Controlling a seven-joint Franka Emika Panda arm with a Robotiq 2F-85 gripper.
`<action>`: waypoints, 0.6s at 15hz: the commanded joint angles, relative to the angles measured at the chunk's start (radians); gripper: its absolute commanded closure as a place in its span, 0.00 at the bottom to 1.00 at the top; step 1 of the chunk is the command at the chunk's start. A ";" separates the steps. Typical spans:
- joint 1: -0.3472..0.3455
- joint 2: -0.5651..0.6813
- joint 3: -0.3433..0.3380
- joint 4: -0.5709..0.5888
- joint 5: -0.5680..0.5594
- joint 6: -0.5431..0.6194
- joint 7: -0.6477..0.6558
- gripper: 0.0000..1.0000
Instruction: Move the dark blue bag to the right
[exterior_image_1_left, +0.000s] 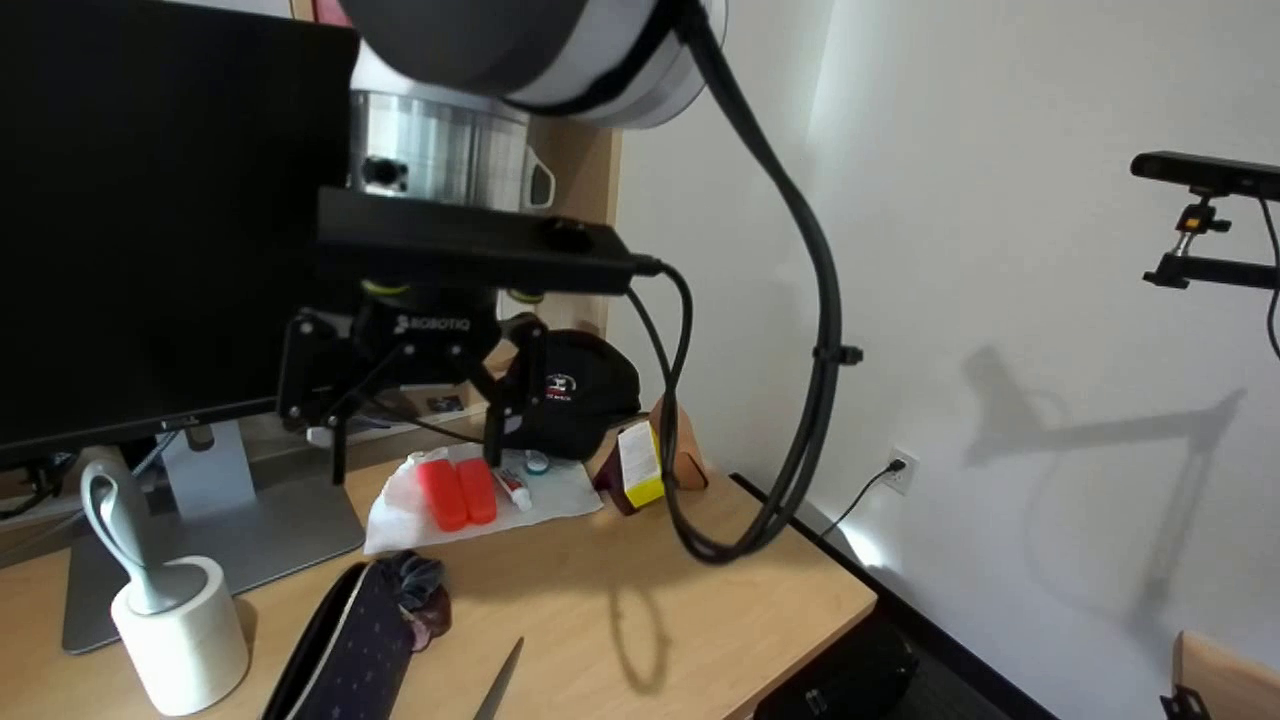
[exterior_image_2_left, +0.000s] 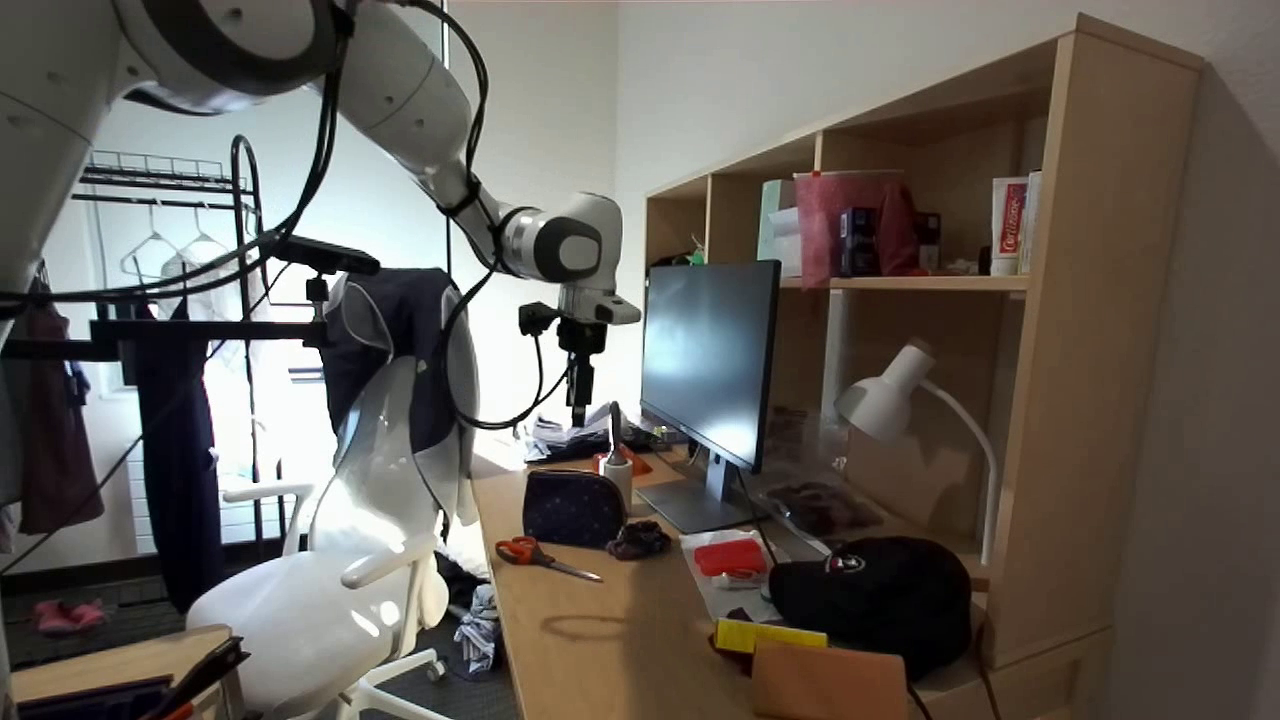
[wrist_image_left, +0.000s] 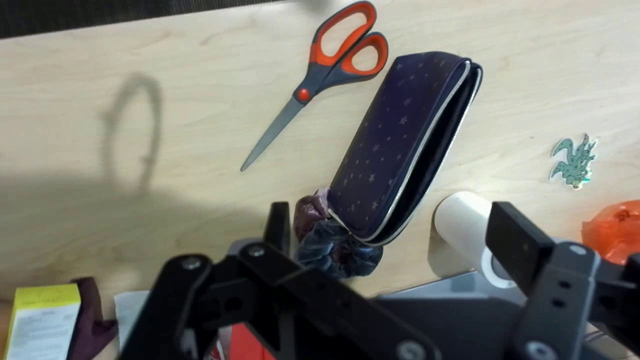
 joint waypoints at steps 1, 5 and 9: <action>0.063 0.053 -0.018 0.033 -0.028 0.029 0.157 0.00; 0.060 0.049 -0.010 0.020 -0.009 0.019 0.130 0.00; 0.067 0.085 -0.011 0.046 -0.016 0.019 0.132 0.00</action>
